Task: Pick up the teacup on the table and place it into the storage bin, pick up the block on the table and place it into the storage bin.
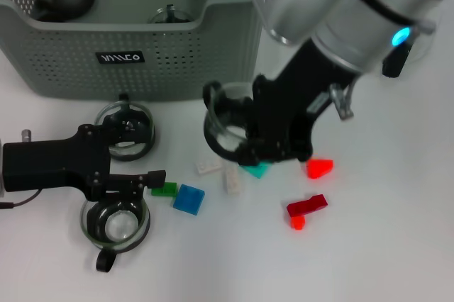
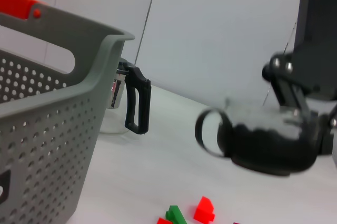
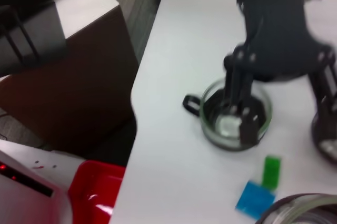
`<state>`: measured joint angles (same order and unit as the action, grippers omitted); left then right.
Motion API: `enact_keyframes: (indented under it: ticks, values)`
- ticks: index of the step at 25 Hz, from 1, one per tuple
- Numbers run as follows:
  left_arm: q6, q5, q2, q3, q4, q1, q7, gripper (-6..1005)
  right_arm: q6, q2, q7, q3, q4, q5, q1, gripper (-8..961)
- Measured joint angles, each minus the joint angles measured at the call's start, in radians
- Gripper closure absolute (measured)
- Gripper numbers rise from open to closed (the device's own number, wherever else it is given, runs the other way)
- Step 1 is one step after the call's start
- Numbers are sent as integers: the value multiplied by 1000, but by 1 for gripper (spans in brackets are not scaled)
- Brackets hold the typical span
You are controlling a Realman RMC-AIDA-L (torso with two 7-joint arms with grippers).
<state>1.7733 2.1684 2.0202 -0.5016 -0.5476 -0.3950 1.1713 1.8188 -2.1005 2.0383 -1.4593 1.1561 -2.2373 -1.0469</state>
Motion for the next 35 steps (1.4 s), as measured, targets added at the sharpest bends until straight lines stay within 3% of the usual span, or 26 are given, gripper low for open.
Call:
enact_keyframes:
  ticks: [9,16,22,29,35]
  values:
    - [0,0,7,-1,5,-3,0,121,-24,-4,-47,47,52,-35,-92,893]
    - [0,-5,9,-1,6,-9,1,121,-151,-6,-83,54,54,-35,-132,893]
    - [-2,-5,9,0,7,-13,1,121,-398,-5,-120,45,-42,-58,-136,894]
    - [-9,3,10,-2,8,-8,1,122,-824,-5,-298,36,-302,32,-126,894]
    - [-5,4,9,-2,8,-6,1,122,-1016,-7,-423,24,-437,108,-122,894]
